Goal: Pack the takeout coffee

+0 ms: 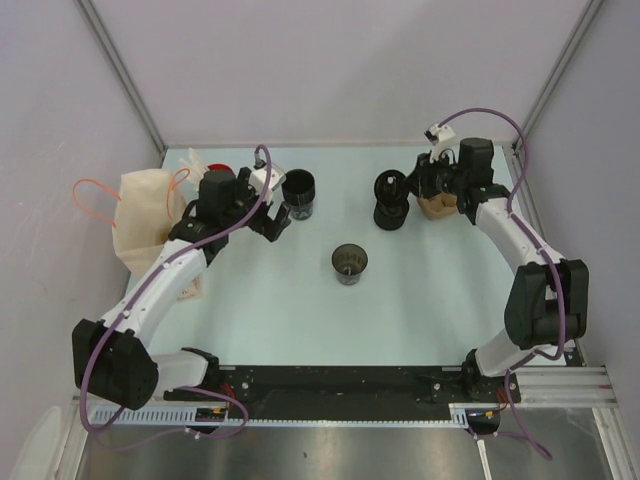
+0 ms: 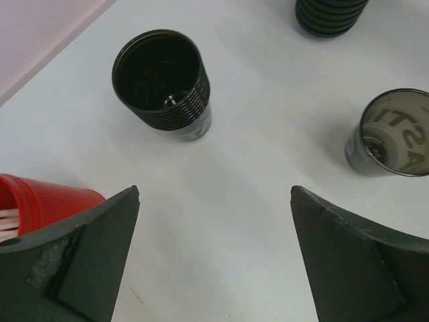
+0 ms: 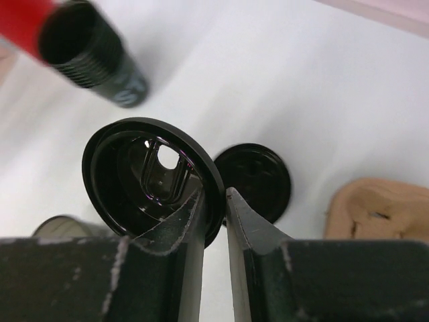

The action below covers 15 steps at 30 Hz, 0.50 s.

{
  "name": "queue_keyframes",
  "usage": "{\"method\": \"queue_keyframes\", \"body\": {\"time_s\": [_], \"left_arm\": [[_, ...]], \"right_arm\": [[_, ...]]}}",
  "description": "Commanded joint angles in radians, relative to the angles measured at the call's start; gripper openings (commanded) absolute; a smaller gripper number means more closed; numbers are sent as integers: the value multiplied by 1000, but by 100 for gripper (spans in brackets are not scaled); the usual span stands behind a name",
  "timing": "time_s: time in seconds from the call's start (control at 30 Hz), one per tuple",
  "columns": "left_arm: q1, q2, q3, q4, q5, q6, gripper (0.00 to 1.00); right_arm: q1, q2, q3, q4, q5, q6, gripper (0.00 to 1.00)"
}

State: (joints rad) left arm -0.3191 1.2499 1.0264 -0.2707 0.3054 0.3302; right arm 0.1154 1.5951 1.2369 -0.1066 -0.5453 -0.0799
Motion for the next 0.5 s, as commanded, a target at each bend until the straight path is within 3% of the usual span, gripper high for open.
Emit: {"method": "queue_keyframes", "body": {"time_s": [0.0,0.17,0.33,0.4,0.47], "left_arm": [[0,-32,52,5,139,10,99],[-1,32,204,-113,227,53,99],[-46,91,313,-125,279,-13,99],[-76,98,319,-102,249,-2,99],[-147,73,290,-69,117,99,99]], "right_arm": [[7,-93,42,-30,-224,-23,23],[69,-141,41,-97,-200,-78,22],[161,-159,41,-137,-162,-84,22],[174,-165,41,-131,-195,-77,22],[178,-162,41,-125,-235,-51,22]]}}
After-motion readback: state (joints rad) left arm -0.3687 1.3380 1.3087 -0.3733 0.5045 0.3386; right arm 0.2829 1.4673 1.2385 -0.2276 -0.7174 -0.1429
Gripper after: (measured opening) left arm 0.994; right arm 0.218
